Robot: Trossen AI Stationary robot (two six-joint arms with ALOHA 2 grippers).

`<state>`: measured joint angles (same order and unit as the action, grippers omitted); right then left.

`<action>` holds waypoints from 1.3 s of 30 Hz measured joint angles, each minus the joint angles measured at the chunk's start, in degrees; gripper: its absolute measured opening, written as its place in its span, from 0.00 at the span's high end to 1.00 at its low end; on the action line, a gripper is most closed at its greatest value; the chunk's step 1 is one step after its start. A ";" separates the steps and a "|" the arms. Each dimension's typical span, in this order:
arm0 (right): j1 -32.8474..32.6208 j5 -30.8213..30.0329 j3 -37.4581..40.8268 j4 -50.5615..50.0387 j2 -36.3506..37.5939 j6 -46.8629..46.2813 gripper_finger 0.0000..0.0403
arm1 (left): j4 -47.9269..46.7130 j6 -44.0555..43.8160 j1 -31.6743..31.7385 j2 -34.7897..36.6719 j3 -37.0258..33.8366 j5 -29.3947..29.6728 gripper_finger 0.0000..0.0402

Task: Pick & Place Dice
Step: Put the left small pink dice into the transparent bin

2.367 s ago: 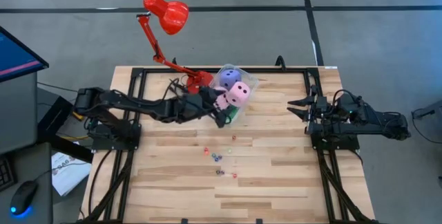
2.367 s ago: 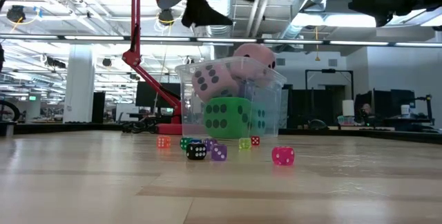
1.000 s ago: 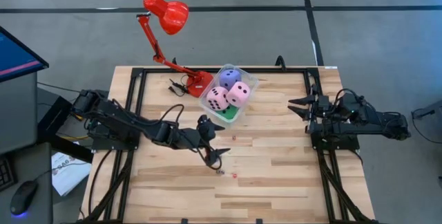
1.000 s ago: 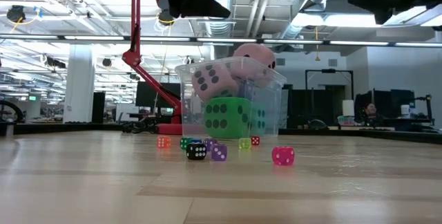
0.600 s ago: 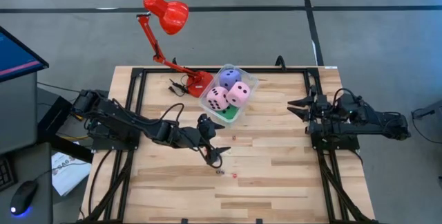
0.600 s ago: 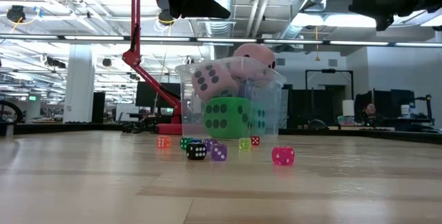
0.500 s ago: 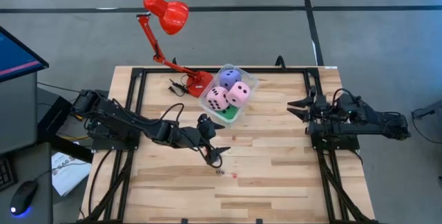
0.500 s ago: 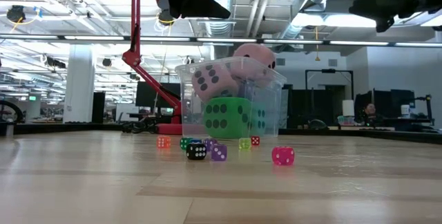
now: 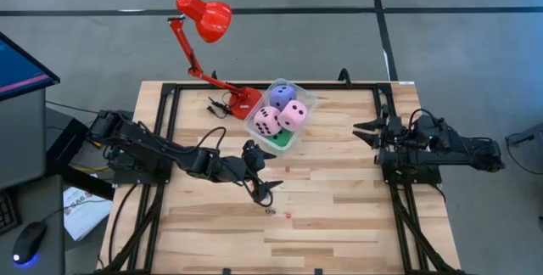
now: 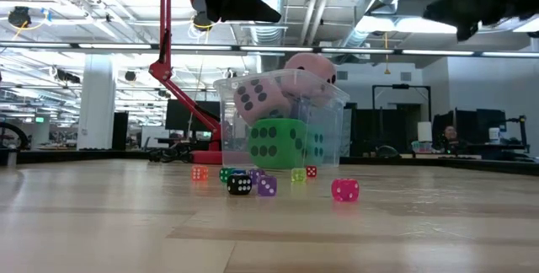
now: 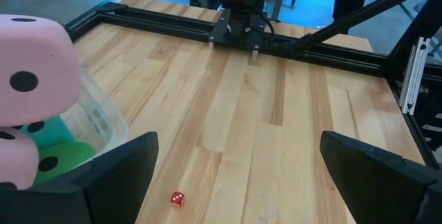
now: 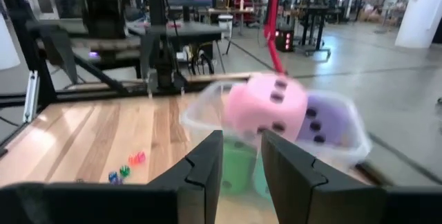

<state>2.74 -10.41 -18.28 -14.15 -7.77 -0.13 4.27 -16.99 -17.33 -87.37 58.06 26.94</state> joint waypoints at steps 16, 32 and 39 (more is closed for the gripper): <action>-0.22 1.56 8.57 7.99 0.08 1.75 0.98 | -2.36 -2.22 -1.37 0.02 0.02 -3.09 0.02; -0.22 4.83 8.89 6.04 7.61 3.78 0.99 | -3.43 -7.56 -3.45 0.02 0.02 -2.97 0.02; -0.22 5.05 9.04 6.47 6.75 4.47 0.99 | -8.77 -14.94 -5.48 0.02 0.02 -0.10 0.02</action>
<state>2.52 -5.37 -9.24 -7.68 -1.02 4.34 -4.50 -31.93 -22.82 -87.35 58.08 26.83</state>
